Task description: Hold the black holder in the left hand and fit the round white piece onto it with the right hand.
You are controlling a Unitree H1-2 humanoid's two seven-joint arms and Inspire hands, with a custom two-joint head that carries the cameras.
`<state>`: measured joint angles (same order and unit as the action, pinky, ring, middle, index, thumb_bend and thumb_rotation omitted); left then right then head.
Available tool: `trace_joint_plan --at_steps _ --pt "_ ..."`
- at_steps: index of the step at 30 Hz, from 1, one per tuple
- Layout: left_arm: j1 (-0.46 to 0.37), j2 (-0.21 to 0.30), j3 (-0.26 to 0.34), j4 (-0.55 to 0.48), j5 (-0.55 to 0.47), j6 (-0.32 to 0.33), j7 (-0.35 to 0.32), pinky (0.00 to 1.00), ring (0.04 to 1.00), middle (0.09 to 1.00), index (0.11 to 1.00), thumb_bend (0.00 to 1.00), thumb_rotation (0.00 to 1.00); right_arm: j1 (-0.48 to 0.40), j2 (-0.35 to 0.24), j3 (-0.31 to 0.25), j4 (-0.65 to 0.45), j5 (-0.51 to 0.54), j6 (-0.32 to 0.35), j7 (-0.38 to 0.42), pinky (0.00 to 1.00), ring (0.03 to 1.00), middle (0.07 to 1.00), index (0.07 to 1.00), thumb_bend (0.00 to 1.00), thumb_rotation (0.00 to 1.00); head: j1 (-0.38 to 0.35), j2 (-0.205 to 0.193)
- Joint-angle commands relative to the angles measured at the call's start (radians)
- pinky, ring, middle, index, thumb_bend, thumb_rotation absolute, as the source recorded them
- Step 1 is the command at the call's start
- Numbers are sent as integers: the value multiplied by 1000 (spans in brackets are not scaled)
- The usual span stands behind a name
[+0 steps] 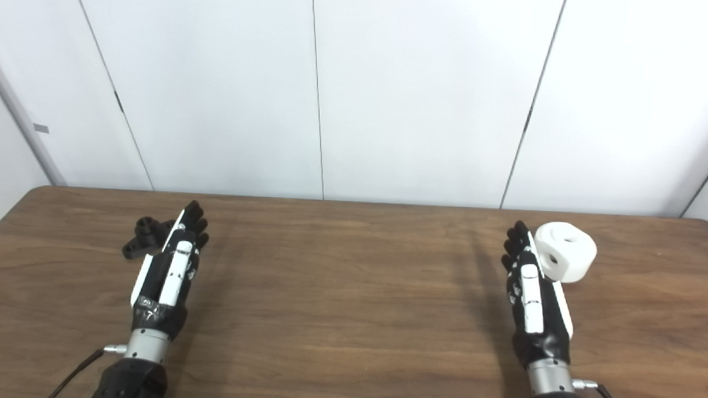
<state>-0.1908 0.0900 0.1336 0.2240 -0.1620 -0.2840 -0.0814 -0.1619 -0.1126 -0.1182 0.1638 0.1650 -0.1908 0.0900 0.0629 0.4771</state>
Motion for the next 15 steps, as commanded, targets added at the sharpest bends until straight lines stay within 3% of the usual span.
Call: trace_joint_plan --at_steps 1,15 --pt "47 -20 -8 62 5 -10 7 1000 1000 1000 1000 299 795 37 16 5 62 8 -28 9 999 993 987 975 177 1000 1 1" --pt "48 -20 -6 60 -7 -11 -1 1000 1000 1000 1000 286 798 39 17 7 53 5 -24 6 994 989 984 972 179 1000 2 3"
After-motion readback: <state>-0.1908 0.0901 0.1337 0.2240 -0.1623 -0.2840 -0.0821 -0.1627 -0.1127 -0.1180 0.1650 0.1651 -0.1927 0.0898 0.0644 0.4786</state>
